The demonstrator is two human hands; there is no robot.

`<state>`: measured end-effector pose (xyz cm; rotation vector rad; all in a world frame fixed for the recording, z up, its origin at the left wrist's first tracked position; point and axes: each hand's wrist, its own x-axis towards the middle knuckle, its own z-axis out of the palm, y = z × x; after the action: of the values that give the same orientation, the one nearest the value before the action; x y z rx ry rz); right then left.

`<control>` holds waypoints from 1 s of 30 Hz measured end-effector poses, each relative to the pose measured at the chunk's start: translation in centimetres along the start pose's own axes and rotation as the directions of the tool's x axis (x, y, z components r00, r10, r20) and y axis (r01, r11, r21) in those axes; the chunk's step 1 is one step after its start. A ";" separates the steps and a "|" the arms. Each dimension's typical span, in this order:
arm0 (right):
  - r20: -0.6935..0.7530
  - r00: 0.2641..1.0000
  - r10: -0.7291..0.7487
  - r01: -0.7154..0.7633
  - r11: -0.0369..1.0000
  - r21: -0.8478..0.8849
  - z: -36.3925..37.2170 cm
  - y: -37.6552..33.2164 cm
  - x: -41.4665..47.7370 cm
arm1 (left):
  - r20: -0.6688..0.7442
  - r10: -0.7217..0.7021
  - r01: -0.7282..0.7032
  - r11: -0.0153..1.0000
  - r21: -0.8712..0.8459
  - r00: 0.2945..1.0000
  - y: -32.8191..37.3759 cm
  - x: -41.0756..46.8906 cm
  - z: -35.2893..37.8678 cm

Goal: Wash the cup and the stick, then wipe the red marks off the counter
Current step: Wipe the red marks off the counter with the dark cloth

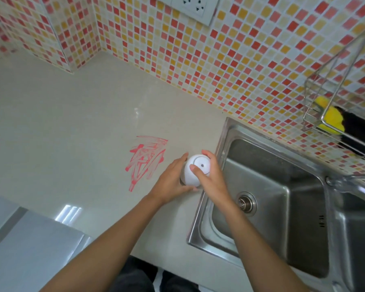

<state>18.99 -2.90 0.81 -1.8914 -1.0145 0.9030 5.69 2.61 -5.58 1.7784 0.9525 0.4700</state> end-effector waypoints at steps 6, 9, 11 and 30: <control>-0.052 0.998 -0.039 0.039 0.999 0.001 0.8 1.4 0.5 | -0.038 0.049 -0.051 0.998 -0.043 0.998 0.4 0.4 0.4; -0.075 0.995 -0.068 0.064 0.997 -0.049 1.2 2.0 0.6 | -0.036 0.061 -0.063 0.997 -0.053 0.997 0.4 0.5 0.4; -0.079 0.994 -0.073 0.070 0.997 -0.043 1.2 2.0 0.7 | -0.020 0.056 -0.057 0.997 -0.055 0.998 0.5 0.5 0.4; -0.223 0.967 -0.126 0.054 0.952 -0.302 -7.0 8.0 -4.1 | -0.292 0.081 0.030 0.933 0.359 0.953 7.0 -1.9 -2.2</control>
<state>25.70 -11.58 -2.28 -2.1194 -1.1227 0.4726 5.71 1.25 1.84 2.0885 1.2972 0.6294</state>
